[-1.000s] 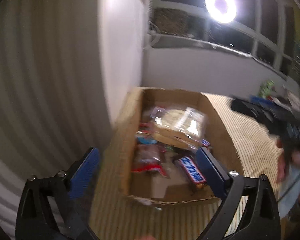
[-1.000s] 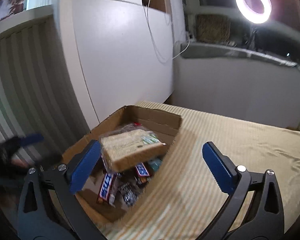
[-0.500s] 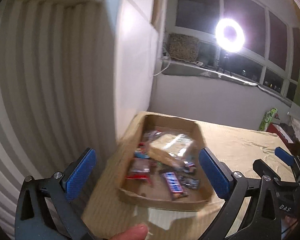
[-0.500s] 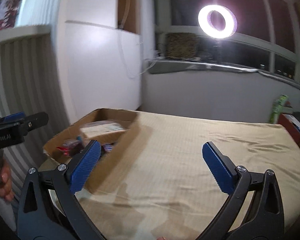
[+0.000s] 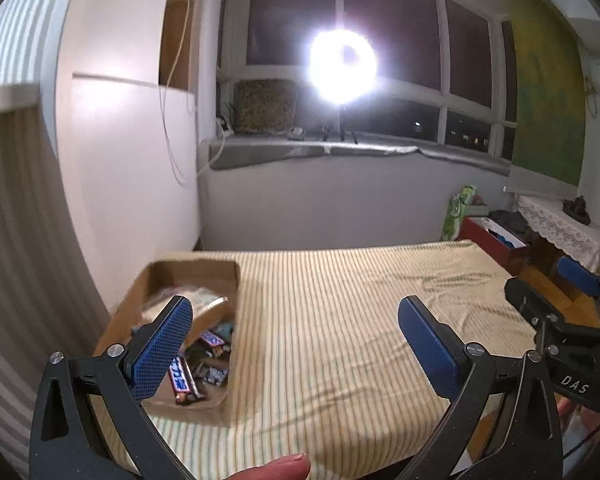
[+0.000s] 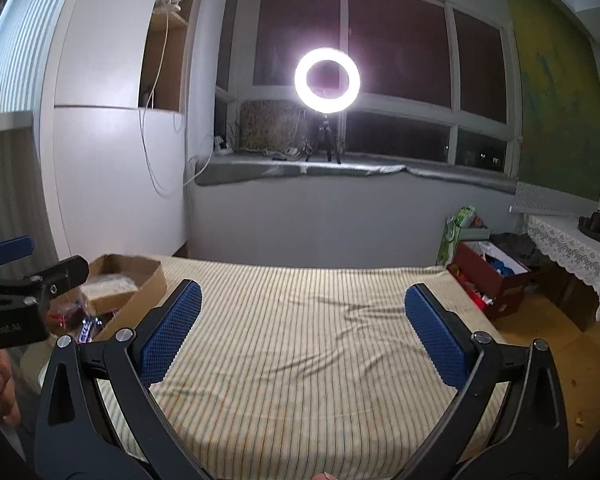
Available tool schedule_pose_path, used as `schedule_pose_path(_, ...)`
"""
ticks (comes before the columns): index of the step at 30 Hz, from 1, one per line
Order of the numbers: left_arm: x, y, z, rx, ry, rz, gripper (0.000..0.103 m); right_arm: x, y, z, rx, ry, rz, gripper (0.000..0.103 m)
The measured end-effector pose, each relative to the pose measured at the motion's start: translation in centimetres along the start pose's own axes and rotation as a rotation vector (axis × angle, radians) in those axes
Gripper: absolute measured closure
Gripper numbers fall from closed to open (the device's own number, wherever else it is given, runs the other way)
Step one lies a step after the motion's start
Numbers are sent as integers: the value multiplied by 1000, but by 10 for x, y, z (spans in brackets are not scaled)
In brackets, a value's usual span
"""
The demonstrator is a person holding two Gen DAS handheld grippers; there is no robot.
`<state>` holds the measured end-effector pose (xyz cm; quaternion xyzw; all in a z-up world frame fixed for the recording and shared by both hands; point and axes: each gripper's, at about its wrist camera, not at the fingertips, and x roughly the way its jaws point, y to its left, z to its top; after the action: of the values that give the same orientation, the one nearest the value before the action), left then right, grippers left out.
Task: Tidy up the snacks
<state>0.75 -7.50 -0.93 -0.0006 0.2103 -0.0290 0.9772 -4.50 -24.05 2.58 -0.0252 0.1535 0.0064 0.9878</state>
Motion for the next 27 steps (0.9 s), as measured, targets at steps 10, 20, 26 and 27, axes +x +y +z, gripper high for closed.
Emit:
schedule_pose_path(10, -4, 7, 9, 1, 3, 47, 1, 28, 22, -1, -21, 38, 59, 0)
schedule_pose_path(20, -7, 16, 9, -3, -5, 55, 1, 35, 31, -4, -33, 47, 65, 0)
schedule_pose_path(26, -3, 20, 9, -7, 9, 43, 1, 35, 31, -4, -34, 48, 65, 0)
schedule_pose_path(27, -3, 20, 8, -7, 10, 41, 1, 35, 31, -4, -34, 48, 65, 0)
